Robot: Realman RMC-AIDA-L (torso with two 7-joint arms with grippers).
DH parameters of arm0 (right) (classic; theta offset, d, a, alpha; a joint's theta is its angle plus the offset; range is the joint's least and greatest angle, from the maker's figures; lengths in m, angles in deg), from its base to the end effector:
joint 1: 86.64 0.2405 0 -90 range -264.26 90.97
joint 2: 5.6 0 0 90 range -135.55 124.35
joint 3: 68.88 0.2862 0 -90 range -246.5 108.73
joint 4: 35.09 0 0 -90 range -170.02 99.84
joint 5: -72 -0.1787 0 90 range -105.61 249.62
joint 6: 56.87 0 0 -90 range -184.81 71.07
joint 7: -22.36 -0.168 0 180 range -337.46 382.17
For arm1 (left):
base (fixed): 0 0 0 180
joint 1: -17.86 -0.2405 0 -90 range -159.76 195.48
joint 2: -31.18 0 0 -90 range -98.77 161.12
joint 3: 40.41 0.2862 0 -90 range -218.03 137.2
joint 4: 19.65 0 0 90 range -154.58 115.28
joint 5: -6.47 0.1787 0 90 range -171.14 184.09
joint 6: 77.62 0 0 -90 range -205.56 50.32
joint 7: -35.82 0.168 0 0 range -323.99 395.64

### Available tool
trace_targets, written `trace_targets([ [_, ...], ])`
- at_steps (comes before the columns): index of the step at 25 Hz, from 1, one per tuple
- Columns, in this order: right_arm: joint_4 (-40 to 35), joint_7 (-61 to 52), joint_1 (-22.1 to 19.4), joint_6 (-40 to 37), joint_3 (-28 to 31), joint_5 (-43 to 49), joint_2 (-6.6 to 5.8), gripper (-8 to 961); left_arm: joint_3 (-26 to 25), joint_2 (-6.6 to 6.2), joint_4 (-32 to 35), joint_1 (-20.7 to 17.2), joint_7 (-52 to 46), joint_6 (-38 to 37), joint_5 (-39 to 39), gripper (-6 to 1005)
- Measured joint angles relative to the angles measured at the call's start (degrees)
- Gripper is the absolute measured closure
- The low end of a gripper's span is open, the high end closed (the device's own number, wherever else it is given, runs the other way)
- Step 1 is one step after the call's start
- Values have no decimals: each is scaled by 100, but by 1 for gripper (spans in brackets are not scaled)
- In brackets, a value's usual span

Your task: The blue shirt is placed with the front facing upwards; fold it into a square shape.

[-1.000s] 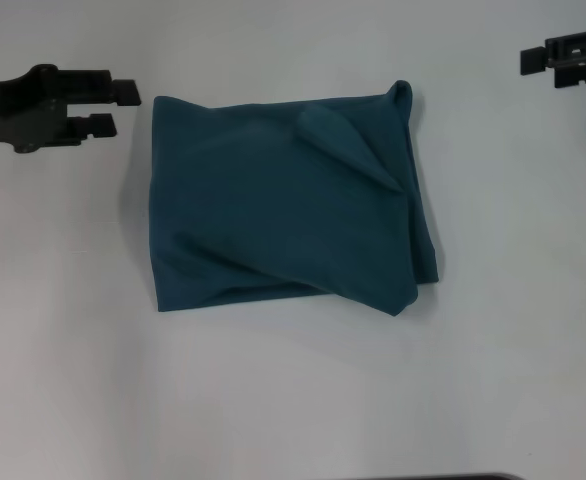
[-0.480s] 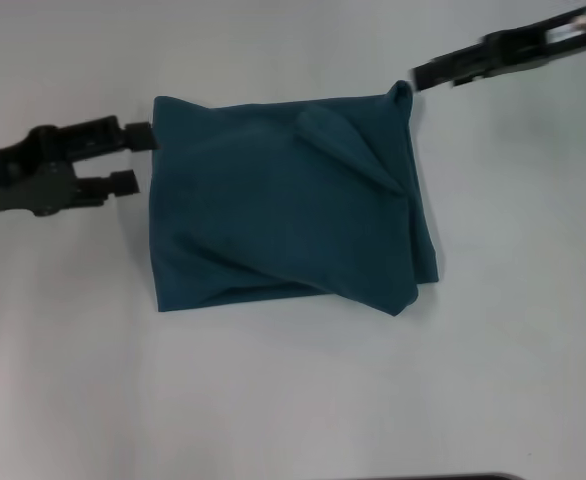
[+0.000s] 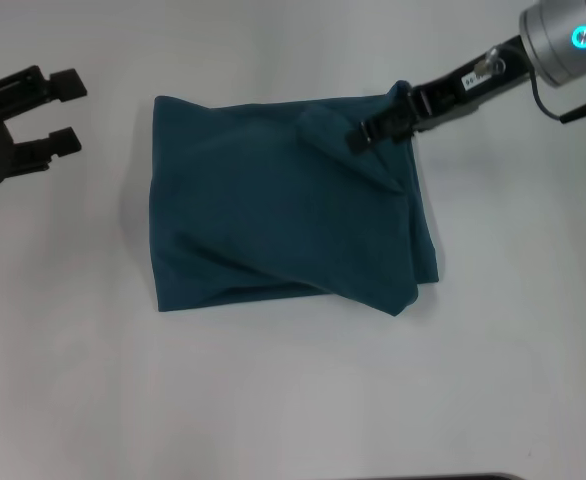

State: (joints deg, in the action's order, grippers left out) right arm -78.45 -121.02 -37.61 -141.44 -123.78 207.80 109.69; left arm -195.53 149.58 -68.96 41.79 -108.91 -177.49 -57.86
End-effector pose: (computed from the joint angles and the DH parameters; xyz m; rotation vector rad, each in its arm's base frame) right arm 0.2038 0.3949 -0.0395 -2.5865 1.4947 -0.0023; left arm -0.2852 0.3054 0.0302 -2.0158 -2.0565 -1.0703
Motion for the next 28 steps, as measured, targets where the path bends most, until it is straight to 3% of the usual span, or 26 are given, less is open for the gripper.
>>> trace_targets([
  [6,339,-448,-23,231,21,215,17,245,-20,27,1,61,41,56,0,74],
  [21,808,-311,79,1118,-22,203,316,249,-4,34,8,136,105,133,0,76],
  [28,1149,-251,244,1278,-64,239,353,251,-18,14,151,160,167,160,0,76],
])
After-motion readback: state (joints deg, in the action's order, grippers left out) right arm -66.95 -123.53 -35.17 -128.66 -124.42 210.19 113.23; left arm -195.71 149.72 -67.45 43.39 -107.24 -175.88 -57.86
